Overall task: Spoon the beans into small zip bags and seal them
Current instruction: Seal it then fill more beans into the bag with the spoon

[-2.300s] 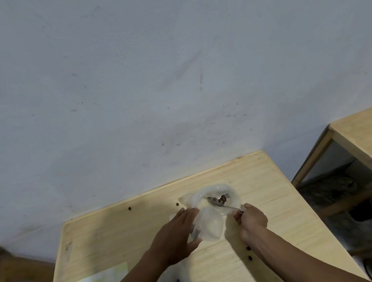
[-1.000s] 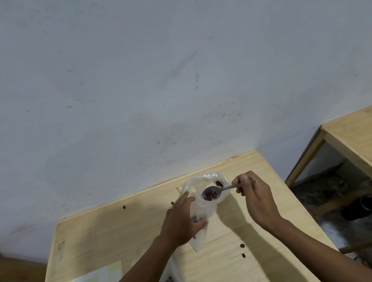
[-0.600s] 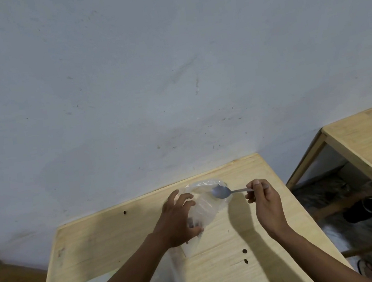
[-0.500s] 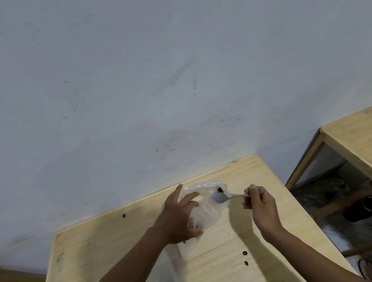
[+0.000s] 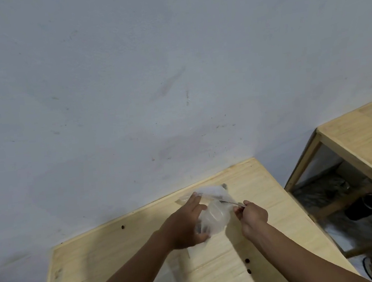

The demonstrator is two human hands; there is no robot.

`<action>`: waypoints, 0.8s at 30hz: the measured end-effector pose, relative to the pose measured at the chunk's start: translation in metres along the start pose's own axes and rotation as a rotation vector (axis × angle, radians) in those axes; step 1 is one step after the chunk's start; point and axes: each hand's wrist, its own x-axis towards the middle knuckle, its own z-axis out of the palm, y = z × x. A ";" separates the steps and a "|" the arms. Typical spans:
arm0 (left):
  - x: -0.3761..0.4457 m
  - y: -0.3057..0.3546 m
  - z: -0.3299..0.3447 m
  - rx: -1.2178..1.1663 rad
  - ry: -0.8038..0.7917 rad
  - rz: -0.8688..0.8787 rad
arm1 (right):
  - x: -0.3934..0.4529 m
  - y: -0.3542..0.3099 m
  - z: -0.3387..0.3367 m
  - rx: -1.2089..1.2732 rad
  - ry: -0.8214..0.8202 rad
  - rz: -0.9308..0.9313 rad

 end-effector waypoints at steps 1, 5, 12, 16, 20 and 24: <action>-0.003 0.004 -0.001 -0.029 -0.003 -0.025 | -0.003 -0.002 0.003 0.037 0.011 0.010; -0.017 0.015 -0.002 -0.146 0.046 -0.094 | -0.009 -0.005 0.016 0.183 0.017 -0.008; -0.035 0.023 0.001 -0.238 0.227 -0.077 | -0.027 -0.010 0.030 0.340 -0.154 -0.155; -0.037 0.025 0.001 -0.252 0.214 -0.119 | -0.029 -0.009 0.031 0.317 -0.165 -0.169; -0.036 0.028 0.003 -0.244 0.179 -0.160 | -0.024 -0.004 0.021 0.184 -0.180 -0.178; -0.031 0.024 0.010 -0.263 0.121 -0.211 | -0.014 0.006 0.004 -0.023 -0.211 -0.247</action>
